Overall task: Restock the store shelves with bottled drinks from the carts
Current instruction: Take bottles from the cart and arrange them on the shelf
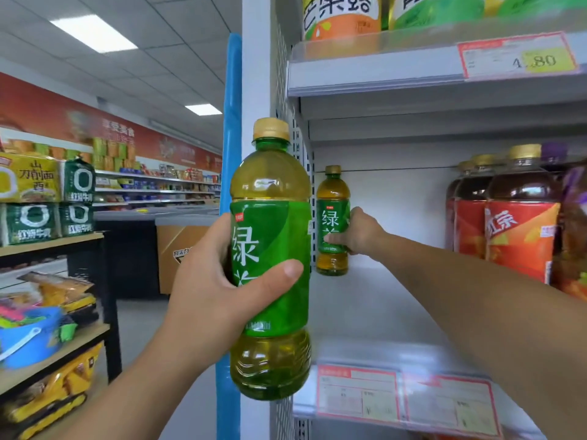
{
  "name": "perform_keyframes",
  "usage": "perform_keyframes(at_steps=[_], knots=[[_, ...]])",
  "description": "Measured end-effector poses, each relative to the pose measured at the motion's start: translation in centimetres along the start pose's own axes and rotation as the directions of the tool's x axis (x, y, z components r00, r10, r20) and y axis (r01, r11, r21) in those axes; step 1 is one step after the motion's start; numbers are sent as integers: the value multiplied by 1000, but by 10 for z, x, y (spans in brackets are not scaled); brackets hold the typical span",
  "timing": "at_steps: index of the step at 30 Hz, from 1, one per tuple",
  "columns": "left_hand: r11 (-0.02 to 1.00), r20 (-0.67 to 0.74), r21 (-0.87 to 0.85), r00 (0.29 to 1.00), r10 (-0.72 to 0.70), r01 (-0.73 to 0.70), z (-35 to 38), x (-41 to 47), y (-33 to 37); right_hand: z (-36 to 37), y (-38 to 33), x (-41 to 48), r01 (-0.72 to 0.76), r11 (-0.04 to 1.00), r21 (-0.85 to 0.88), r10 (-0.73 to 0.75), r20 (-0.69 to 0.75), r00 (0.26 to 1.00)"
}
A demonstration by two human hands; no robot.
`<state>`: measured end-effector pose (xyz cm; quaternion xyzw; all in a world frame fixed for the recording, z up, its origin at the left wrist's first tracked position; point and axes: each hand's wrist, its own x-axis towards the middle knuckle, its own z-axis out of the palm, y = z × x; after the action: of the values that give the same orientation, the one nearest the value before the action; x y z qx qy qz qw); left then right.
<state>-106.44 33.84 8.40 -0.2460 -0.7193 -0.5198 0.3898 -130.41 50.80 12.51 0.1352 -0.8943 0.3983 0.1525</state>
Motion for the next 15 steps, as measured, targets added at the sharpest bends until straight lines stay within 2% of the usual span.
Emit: perform_keyframes(at_steps=[8,12,15], knots=[[1000,0,9,1000,-25,25,3,-3,1,9,7,0,-3,1000,2,3,-11,1000],[997,0,29,997,-77,77,1,-5,6,-5,-15,-40,-54,996,75,47,100,994],[990,-19,60,992,-126,127,3,-8,12,-36,-37,-98,38,978,204,-71,157,985]])
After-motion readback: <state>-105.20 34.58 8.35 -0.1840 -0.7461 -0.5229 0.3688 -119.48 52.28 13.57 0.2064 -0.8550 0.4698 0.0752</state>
